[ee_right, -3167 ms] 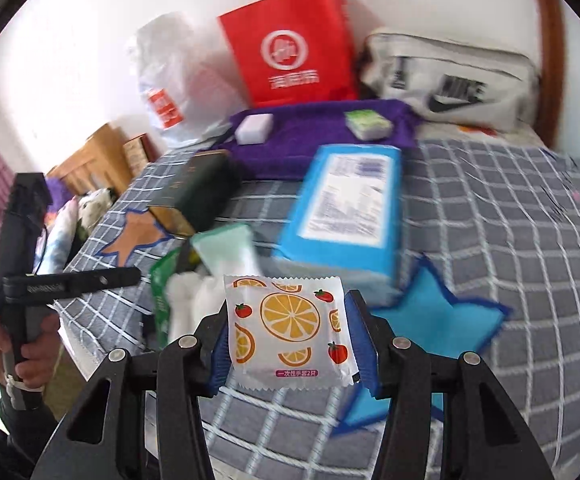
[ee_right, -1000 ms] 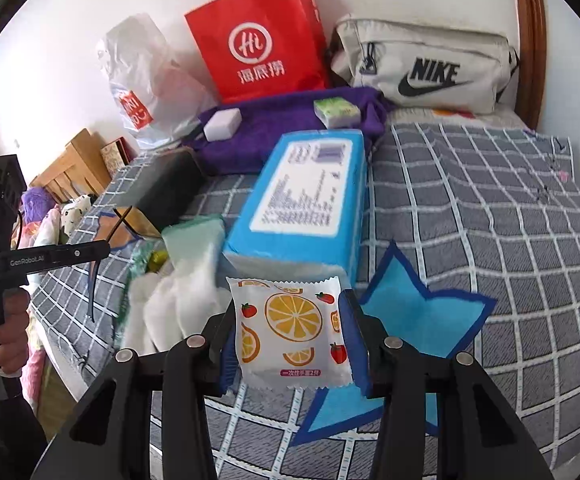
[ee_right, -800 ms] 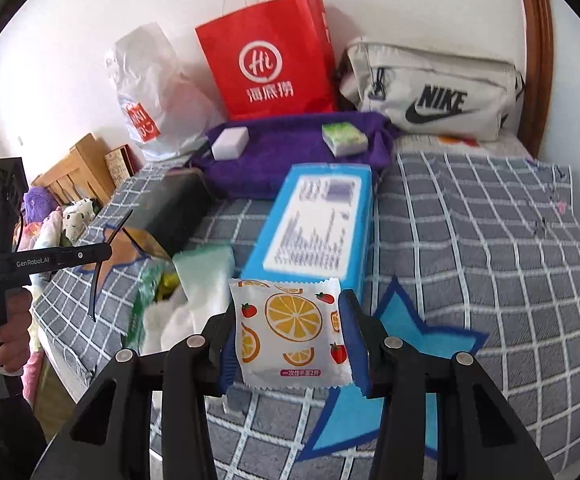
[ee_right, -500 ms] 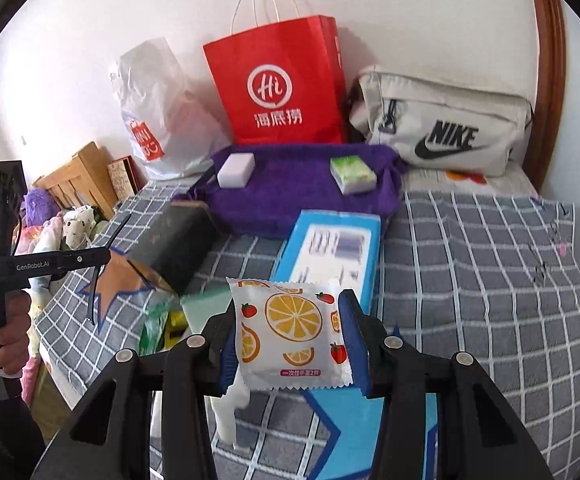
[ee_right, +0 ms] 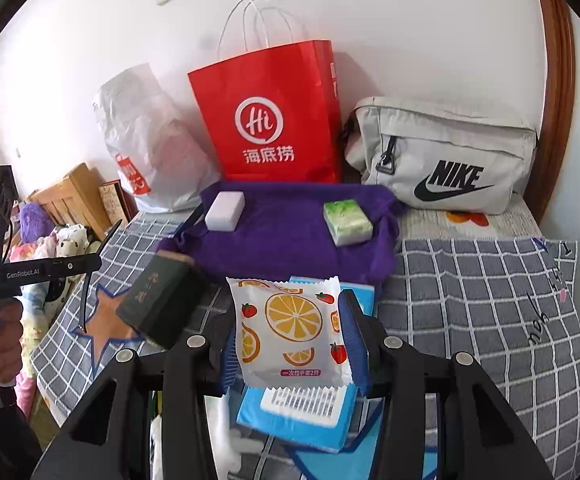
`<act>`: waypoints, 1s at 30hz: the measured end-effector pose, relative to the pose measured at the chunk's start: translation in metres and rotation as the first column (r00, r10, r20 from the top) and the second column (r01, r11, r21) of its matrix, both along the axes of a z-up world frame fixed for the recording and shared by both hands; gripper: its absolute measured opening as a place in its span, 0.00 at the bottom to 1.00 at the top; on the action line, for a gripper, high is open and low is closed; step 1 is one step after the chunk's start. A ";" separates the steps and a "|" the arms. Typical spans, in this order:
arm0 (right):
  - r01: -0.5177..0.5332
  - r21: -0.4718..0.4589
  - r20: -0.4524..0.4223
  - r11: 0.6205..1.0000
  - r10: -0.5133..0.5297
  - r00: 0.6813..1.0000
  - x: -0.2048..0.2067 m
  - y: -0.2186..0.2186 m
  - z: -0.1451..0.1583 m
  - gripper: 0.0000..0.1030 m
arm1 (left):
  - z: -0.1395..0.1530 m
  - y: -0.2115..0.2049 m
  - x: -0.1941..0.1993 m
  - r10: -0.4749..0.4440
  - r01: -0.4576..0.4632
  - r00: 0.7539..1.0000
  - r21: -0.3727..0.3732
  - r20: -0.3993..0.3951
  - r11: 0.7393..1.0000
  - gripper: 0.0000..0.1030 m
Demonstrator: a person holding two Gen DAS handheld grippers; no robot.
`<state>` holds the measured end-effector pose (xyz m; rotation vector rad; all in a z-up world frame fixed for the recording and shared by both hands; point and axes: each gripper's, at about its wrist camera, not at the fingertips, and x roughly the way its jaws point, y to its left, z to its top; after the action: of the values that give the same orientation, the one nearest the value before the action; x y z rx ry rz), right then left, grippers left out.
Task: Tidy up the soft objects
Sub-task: 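Carry the black strap with the left tool while the right tool carries the snack packet toward the purple towel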
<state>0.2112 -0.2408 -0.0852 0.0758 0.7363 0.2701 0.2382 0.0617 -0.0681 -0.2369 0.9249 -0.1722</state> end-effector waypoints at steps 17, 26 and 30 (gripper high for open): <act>0.020 0.013 0.020 1.000 -0.021 1.000 0.086 -0.013 0.005 0.43 | 0.009 -0.020 0.079 -0.017 0.017 1.000 0.039 0.013 0.999 0.19; 0.004 0.005 0.008 1.000 -0.004 1.000 0.130 -0.009 -0.003 0.43 | 0.011 -0.021 0.118 -0.013 0.012 1.000 0.024 0.026 1.000 0.19; 0.004 0.021 0.006 1.000 -0.004 1.000 0.150 -0.008 -0.006 0.43 | 0.007 -0.018 0.136 -0.004 0.004 1.000 0.016 0.024 1.000 0.19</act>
<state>0.3608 -0.2483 -0.0910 0.0967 0.7268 0.2740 0.3747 0.0433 -0.0614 -0.2181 0.9028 -0.1708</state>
